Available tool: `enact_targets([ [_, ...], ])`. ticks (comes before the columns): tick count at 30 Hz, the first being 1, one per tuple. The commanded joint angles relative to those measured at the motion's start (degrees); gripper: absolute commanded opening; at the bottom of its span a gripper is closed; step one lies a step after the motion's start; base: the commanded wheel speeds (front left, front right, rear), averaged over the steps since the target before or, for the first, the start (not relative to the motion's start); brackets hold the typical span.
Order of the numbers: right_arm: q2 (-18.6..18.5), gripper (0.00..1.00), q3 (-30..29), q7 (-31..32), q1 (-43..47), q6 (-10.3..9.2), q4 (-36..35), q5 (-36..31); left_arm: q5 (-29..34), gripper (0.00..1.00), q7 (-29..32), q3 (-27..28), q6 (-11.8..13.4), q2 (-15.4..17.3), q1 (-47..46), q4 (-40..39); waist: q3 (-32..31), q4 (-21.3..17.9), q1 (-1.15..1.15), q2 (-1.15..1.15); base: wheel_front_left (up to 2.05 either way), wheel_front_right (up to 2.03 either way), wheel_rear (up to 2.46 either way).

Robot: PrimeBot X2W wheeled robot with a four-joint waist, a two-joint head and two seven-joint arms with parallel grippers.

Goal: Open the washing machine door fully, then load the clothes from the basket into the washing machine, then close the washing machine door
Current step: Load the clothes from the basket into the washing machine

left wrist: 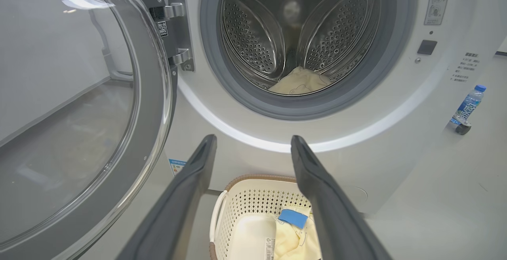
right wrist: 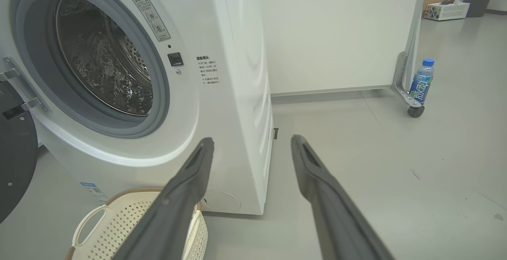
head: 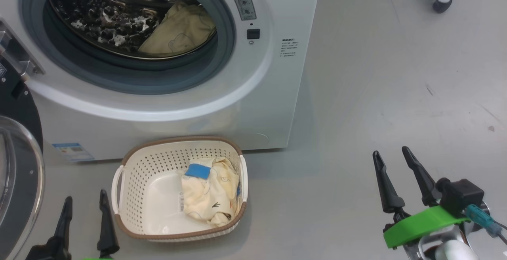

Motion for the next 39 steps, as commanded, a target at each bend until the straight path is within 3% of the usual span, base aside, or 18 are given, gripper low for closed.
enact_targets([
  [1,-1.0,1.0,1.0,-0.4,-1.3,-0.15,-2.1,-0.5,0.3,1.0,-0.7,2.0,0.2,0.5,-1.0,-1.3,0.1,0.1,0.0,0.0,0.0,0.0,0.0],
  [39,-0.6,1.0,0.7,-0.4,-2.9,-0.15,-2.4,0.2,0.8,1.0,-0.8,2.8,-1.1,-1.0,-4.3,-1.8,5.0,0.8,0.0,0.0,0.0,0.0,0.0],
])
